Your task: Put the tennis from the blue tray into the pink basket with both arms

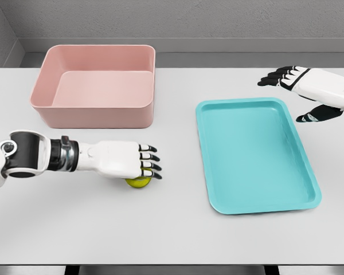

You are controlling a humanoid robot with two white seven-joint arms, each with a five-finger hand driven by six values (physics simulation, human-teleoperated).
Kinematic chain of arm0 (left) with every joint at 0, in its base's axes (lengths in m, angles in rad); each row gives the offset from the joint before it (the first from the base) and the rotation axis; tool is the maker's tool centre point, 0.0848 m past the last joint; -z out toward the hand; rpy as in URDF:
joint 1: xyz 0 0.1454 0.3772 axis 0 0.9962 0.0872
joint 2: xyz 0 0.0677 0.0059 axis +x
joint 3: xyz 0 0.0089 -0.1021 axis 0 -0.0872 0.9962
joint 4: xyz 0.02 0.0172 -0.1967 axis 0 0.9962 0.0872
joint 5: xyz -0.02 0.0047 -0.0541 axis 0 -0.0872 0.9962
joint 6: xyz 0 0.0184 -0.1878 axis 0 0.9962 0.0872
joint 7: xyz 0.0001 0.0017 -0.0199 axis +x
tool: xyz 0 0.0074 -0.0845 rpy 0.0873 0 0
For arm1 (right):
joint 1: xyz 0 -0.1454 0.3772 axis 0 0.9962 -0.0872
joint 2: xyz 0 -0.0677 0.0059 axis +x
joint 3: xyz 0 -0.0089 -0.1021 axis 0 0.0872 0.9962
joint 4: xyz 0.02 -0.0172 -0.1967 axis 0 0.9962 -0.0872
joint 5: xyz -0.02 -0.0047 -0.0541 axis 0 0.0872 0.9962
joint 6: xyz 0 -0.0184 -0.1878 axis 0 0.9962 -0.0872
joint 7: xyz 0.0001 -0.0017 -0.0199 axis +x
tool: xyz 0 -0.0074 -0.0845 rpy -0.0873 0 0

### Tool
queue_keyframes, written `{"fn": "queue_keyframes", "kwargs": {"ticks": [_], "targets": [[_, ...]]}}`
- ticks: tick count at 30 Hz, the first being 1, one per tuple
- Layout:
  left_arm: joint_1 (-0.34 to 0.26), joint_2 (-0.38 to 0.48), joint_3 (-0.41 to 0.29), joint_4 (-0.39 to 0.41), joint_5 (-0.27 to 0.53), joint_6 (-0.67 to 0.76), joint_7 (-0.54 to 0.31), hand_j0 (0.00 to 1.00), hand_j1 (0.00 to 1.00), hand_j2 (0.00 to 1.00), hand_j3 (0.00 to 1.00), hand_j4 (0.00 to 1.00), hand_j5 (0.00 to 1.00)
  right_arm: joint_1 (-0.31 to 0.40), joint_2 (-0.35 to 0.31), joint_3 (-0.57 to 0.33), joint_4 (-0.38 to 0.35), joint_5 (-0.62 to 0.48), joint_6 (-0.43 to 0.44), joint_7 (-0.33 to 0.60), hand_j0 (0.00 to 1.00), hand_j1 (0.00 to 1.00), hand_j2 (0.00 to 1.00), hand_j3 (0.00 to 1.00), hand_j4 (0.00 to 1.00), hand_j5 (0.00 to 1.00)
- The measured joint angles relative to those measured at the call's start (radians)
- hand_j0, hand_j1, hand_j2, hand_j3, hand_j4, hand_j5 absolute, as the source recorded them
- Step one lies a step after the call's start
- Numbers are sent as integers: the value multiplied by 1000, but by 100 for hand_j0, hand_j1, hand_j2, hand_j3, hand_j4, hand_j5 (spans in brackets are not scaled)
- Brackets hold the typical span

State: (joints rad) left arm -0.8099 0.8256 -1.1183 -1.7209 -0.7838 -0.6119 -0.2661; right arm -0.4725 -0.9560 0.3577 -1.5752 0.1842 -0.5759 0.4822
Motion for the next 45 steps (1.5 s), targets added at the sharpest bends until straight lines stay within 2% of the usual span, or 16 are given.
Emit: {"fn": "queue_keyframes", "kwargs": {"ticks": [2,15,16,19,24,27,31,36,41,45], "targets": [[0,0,-7,-1,-2,0,0,66,66,66,66,66,66,0,0,0,0,0,0,0,100,100,100,100,100,100],[0,1,-17,-3,-30,3,2,45,45,45,45,45,45,0,2,0,0,0,0,0,100,100,100,100,100,100],[0,1,-17,-3,-31,3,2,38,38,38,38,38,38,0,2,0,0,0,0,0,100,100,100,100,100,100],[0,0,-17,-3,-24,3,4,27,27,27,27,27,27,0,3,0,0,0,0,0,100,100,100,100,100,100],[-2,-1,-13,-6,-12,2,3,1,1,1,1,1,1,0,3,0,-1,0,0,0,100,100,100,100,100,100],[-9,0,-9,-7,-5,1,2,0,0,0,0,0,0,0,3,0,-2,0,0,0,100,100,100,100,100,100],[-25,2,13,-9,50,1,3,0,0,0,0,0,0,0,2,0,-3,0,0,0,100,100,100,100,100,100],[-23,3,113,2,158,1,3,0,0,0,0,0,0,0,2,0,-3,0,0,0,100,100,100,100,100,100],[-25,-11,250,79,225,1,3,0,0,0,0,0,0,0,2,0,-2,0,0,0,100,100,100,100,100,100],[-63,-65,311,224,233,1,2,0,0,0,0,0,0,0,3,0,-2,0,0,0,100,100,100,100,100,100]]}}
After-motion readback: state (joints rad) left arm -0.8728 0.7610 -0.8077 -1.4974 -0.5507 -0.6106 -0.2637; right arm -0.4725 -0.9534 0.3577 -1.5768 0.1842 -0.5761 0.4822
